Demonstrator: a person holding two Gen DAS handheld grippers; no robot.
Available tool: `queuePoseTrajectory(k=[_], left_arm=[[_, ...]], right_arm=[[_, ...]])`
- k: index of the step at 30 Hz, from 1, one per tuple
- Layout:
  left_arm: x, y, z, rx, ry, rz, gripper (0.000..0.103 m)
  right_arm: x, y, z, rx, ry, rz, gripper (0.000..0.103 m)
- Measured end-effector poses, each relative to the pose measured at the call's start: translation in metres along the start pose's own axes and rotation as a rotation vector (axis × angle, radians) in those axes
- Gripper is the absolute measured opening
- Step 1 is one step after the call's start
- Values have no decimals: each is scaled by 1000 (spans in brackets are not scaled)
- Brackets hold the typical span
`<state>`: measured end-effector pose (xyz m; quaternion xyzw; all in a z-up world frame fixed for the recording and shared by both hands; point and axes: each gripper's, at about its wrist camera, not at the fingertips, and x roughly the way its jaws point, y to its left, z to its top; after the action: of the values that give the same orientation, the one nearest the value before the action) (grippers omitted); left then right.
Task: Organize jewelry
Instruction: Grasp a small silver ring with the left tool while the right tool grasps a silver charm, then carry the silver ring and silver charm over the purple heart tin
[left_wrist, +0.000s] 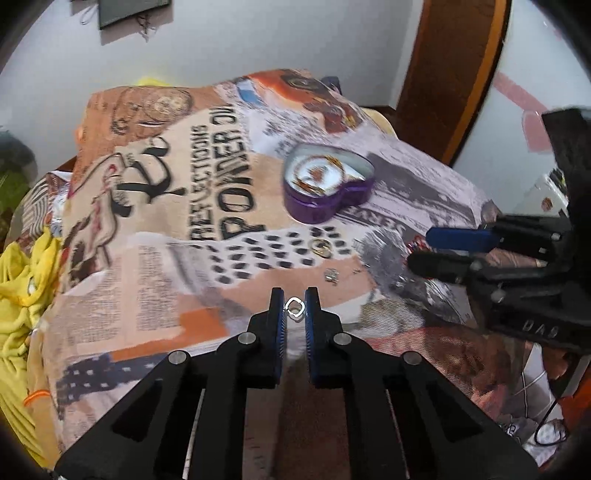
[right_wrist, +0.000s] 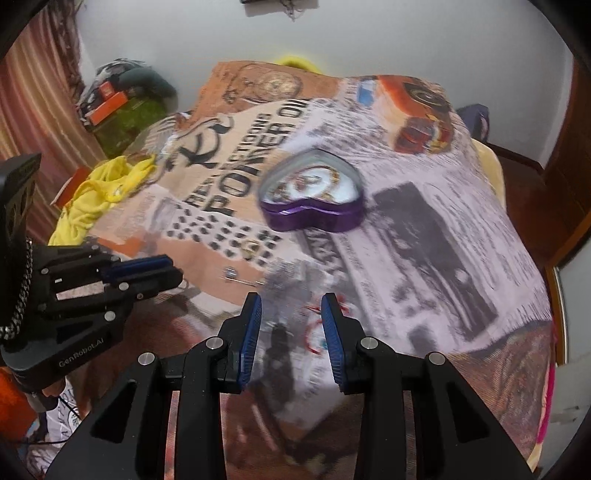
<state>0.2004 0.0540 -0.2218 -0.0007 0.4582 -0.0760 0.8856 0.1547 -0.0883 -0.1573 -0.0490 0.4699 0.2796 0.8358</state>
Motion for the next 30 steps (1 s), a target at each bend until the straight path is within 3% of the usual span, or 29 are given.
queuePoseTrajectory(k=[11, 13, 18, 22, 30], left_arm=[[-11, 30, -5, -62, -40, 0, 9], [-10, 33, -6, -71, -39, -7, 9], [-5, 38, -8, -85, -32, -20, 9], [-4, 38, -8, -86, -32, -25, 9], [-7, 33, -5, -78, -36, -19, 9]], right_arm=[[35, 28, 13, -46, 45, 36, 30], [38, 32, 16, -68, 49, 34, 23], [50, 43, 18, -116, 70, 29, 20], [60, 46, 15, -134, 95, 8, 9], [52, 43, 15, -126, 65, -3, 9]])
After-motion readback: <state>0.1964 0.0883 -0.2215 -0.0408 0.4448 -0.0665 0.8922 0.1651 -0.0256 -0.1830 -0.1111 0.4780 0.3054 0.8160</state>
